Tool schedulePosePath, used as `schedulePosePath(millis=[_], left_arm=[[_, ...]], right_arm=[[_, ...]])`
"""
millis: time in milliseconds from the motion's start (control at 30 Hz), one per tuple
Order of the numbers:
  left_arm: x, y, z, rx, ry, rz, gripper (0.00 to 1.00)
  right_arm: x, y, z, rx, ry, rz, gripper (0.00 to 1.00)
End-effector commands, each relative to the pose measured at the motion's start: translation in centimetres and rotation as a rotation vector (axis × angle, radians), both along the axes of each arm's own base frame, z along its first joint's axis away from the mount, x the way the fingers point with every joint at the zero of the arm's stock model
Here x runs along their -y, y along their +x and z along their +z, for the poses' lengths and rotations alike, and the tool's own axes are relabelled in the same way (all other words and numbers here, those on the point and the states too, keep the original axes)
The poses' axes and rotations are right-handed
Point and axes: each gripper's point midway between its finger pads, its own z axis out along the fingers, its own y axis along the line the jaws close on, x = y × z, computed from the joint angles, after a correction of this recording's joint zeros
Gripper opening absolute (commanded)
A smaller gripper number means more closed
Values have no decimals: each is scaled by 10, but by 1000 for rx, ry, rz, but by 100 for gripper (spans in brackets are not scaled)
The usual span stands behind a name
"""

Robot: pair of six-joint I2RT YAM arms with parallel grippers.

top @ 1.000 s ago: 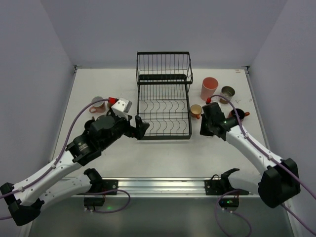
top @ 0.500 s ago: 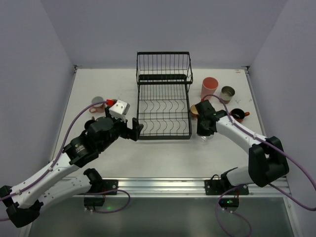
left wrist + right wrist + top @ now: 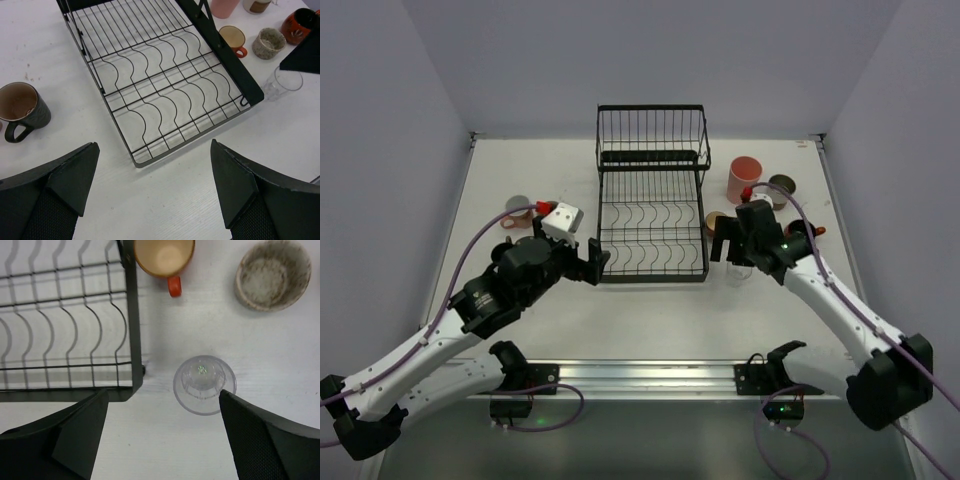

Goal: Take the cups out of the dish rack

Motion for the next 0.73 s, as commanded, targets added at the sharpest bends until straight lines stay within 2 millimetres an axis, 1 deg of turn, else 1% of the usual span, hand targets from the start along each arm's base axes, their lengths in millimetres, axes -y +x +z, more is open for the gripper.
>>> schedulePosePath(millis=[0,33,67,100,133,167,233,267,300,333,367,400,433,500,533,633,667,700], left_arm=[[-2,1,23,52,-12,-5,100],[-2,0,33,66,-31,-6,100],[-4,0,40,80,-45,1,100],[-5,0,47,92,-57,4,100],[-7,-1,63,117,-84,9,100],[-9,-1,75,141,-108,15,100],[-12,-4,96,180,-144,16,100],[-17,-5,115,212,-172,29,100],[-20,-5,124,229,-184,39,100],[-27,-5,133,247,-194,65,100],[-32,-7,149,274,-220,75,100],[-35,-8,156,291,-234,82,100],[-40,-11,165,314,-254,87,100],[-44,-15,178,347,-279,86,100],[-46,-16,181,354,-288,87,100],[-46,-16,180,360,-290,88,100],[-46,-14,179,357,-292,96,100],[-46,-13,183,363,-298,103,100]], right_arm=[[-3,9,78,255,102,15,96],[-3,6,96,317,130,24,99],[0,-1,135,460,190,24,99],[4,-6,157,540,221,23,99],[7,-14,177,617,252,23,99],[18,-32,218,780,317,8,99],[30,-56,256,937,380,-1,99],[43,-81,288,1077,436,-5,99],[48,-94,299,1136,456,-1,99],[54,-106,311,1192,475,-4,99],[61,-118,321,1247,492,-9,99],[69,-134,330,1304,507,-12,99],[74,-139,332,1326,508,-24,99],[78,-144,329,1342,502,-31,99],[77,-142,326,1338,495,-31,99],[69,-134,317,1302,489,-3,99],[66,-132,317,1295,491,7,99],[61,-133,320,1292,505,35,99]])
